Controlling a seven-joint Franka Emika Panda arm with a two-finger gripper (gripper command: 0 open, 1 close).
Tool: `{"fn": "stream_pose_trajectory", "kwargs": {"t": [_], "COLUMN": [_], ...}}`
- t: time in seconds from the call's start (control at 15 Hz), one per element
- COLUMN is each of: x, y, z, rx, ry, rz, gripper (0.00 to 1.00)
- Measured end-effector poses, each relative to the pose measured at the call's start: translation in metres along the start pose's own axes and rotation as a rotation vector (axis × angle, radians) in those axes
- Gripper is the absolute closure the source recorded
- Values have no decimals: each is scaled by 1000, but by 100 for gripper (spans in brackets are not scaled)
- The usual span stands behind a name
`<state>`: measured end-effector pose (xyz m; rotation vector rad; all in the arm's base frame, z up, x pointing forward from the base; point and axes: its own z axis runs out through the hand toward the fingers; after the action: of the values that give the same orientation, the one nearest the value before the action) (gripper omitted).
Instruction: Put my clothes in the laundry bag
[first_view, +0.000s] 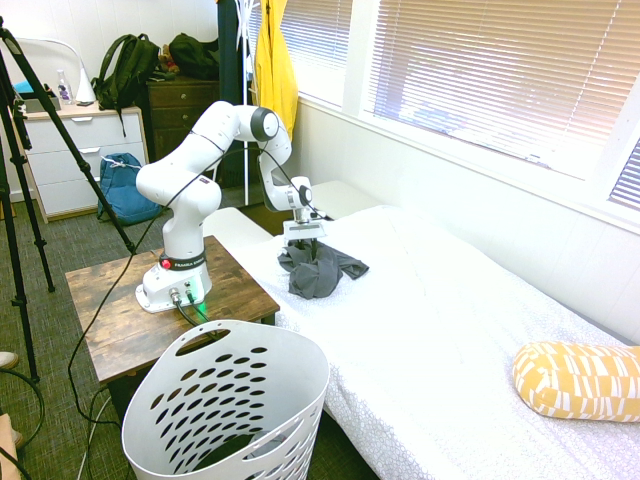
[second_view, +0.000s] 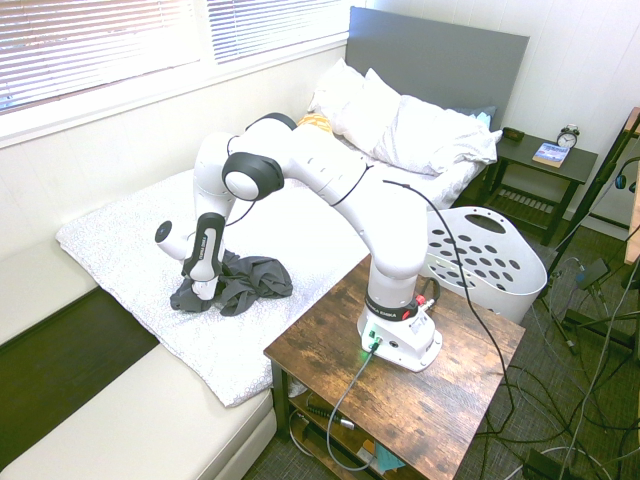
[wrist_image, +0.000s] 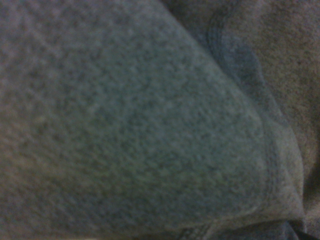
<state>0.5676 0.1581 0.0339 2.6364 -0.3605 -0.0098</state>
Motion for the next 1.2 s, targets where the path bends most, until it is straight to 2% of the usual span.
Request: {"fn": "stream_pose_trajectory", "kwargs": {"t": [0.47,0.8,1.0,1.2], "x": [0,8,29,39], "y": [18,48,108,195], "z": [-17,-76,-141,-225], "rx": [-20,-72,-118,-128], "ry": [1,-27,-45,-117], "rz": [10,49,71,-34], "gripper": [100,100,100,100]}}
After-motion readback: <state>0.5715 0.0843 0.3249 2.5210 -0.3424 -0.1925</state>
